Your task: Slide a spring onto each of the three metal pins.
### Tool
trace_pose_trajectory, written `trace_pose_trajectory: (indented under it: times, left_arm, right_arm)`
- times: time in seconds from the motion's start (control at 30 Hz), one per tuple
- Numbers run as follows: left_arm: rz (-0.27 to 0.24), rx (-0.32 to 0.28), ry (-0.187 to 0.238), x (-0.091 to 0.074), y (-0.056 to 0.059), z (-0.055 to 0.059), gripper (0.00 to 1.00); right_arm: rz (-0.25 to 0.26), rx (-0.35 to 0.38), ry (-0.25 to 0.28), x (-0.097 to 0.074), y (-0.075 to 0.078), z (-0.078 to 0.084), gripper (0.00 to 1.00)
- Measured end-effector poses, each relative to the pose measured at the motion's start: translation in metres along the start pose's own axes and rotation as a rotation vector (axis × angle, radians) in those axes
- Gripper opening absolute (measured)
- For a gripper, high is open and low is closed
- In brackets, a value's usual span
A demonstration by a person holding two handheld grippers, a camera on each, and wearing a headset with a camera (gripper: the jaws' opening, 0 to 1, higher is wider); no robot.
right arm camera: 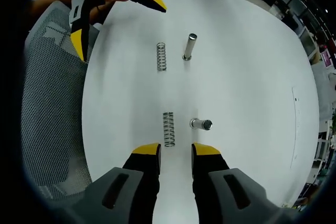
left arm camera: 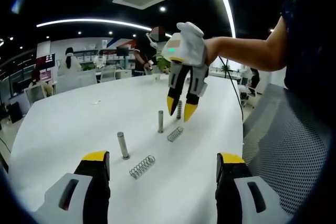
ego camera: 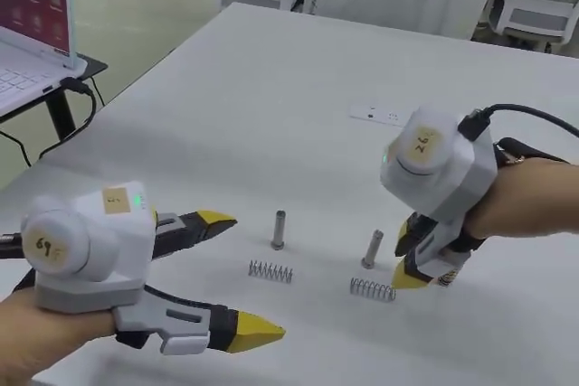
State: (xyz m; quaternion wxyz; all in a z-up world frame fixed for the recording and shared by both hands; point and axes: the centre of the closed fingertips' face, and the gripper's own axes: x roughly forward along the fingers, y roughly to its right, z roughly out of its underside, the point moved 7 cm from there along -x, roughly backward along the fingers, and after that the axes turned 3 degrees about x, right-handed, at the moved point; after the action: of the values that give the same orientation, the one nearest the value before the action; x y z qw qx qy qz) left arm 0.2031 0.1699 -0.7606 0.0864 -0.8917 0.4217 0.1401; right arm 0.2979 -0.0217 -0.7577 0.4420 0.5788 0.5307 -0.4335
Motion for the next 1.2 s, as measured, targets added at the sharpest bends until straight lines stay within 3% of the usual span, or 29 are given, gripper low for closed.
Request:
trace_pose_trajectory:
  times: [0.77,1.2]
  left_arm:
    - [0.016,-0.006,0.001,0.001,0.002,0.000,0.77]
    - [0.028,-0.006,0.000,0.002,0.004,-0.001,0.74]
  right_arm:
    - [-0.046,-0.015,-0.018,0.033,-0.007,-0.002,0.17]
    - [-0.053,-0.023,-0.021,0.038,-0.007,-0.002,0.14]
